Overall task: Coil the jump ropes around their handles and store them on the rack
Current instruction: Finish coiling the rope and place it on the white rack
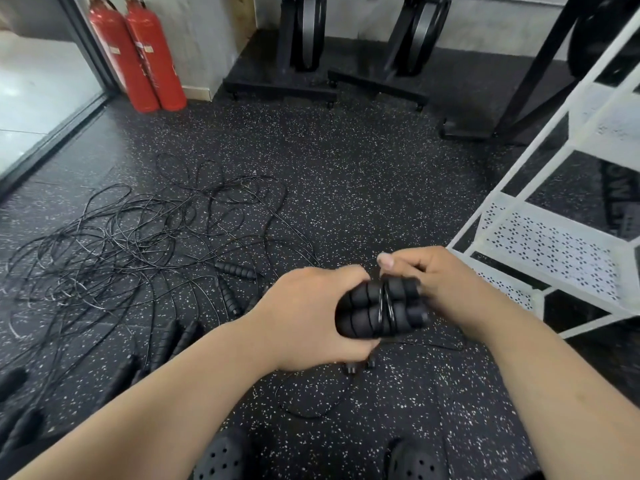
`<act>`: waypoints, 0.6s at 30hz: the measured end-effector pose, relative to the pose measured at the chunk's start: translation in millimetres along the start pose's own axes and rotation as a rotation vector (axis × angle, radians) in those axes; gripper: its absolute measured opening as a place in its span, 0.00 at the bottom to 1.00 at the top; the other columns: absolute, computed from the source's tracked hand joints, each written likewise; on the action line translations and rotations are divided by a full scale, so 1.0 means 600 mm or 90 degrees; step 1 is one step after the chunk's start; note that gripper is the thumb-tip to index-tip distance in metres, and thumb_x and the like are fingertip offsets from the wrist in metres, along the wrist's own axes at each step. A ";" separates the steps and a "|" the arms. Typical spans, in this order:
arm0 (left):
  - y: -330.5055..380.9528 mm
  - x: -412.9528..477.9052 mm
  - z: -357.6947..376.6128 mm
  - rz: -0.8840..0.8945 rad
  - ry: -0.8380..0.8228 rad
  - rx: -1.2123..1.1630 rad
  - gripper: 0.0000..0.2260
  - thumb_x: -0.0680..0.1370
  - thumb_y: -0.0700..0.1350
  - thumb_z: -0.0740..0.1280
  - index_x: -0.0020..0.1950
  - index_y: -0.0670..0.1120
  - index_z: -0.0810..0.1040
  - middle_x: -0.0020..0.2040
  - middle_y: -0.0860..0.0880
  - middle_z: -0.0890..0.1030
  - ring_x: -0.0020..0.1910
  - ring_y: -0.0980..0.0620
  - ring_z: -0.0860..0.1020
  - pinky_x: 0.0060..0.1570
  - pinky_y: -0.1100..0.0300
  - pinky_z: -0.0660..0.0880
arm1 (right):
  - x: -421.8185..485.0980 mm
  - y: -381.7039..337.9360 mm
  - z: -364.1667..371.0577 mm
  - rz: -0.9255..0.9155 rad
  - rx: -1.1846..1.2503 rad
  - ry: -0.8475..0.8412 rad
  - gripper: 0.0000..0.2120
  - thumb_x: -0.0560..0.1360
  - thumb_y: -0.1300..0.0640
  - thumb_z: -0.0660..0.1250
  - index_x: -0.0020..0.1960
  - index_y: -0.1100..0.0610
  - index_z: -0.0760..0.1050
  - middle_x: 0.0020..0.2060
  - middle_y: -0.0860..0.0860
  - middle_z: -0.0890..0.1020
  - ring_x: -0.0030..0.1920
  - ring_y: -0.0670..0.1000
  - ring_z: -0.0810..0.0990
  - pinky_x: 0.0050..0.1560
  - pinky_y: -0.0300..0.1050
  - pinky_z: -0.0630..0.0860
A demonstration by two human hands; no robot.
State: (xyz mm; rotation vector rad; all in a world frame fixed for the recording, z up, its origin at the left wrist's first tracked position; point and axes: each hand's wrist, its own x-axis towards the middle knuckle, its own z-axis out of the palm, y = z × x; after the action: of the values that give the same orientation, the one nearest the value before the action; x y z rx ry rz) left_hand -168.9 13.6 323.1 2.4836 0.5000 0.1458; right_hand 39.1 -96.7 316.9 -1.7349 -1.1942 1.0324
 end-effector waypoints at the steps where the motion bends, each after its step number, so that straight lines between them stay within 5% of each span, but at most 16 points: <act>1: 0.004 0.000 -0.006 -0.033 0.030 -0.062 0.19 0.71 0.63 0.77 0.50 0.57 0.72 0.38 0.55 0.80 0.38 0.56 0.78 0.42 0.55 0.76 | 0.006 0.005 0.010 -0.003 0.043 0.038 0.22 0.85 0.46 0.67 0.36 0.55 0.77 0.31 0.46 0.76 0.35 0.46 0.71 0.42 0.46 0.67; 4: 0.008 0.010 -0.015 -0.162 0.144 -0.217 0.18 0.71 0.64 0.77 0.50 0.56 0.76 0.42 0.58 0.84 0.40 0.59 0.81 0.45 0.54 0.81 | 0.018 0.016 0.054 0.012 -0.038 0.177 0.21 0.86 0.48 0.62 0.39 0.53 0.82 0.27 0.44 0.76 0.30 0.44 0.69 0.35 0.44 0.65; 7: -0.013 0.025 -0.021 -0.305 0.205 -0.341 0.20 0.69 0.66 0.79 0.52 0.57 0.80 0.46 0.61 0.86 0.46 0.60 0.83 0.53 0.51 0.82 | 0.014 0.015 0.101 0.002 -0.265 0.168 0.17 0.88 0.44 0.56 0.49 0.48 0.79 0.27 0.46 0.77 0.24 0.43 0.69 0.28 0.42 0.63; 11: -0.040 0.029 -0.032 -0.389 0.151 -0.417 0.19 0.71 0.54 0.81 0.56 0.53 0.79 0.52 0.53 0.85 0.52 0.51 0.83 0.51 0.53 0.79 | 0.010 0.008 0.132 0.023 -0.444 0.125 0.12 0.88 0.43 0.55 0.57 0.48 0.73 0.37 0.49 0.81 0.36 0.56 0.80 0.38 0.54 0.78; 15: -0.067 0.020 -0.038 -0.413 0.106 -0.358 0.18 0.73 0.50 0.78 0.59 0.53 0.74 0.54 0.51 0.83 0.51 0.52 0.81 0.50 0.54 0.77 | 0.007 -0.011 0.114 0.038 -0.518 0.120 0.12 0.88 0.45 0.55 0.53 0.48 0.74 0.38 0.48 0.80 0.39 0.56 0.80 0.41 0.54 0.79; 18: -0.092 0.013 -0.036 -0.418 0.087 -0.166 0.20 0.74 0.55 0.77 0.58 0.53 0.70 0.50 0.54 0.81 0.47 0.54 0.80 0.44 0.53 0.75 | 0.002 -0.030 0.102 0.013 -0.543 0.107 0.14 0.87 0.40 0.54 0.54 0.46 0.75 0.36 0.44 0.79 0.37 0.50 0.79 0.39 0.51 0.78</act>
State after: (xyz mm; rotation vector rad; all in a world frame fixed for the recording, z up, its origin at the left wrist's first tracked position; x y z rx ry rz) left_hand -184.2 69.9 308.8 1.9519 1.2364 0.1065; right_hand -22.6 -81.6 310.2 -2.4066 -1.6369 0.3599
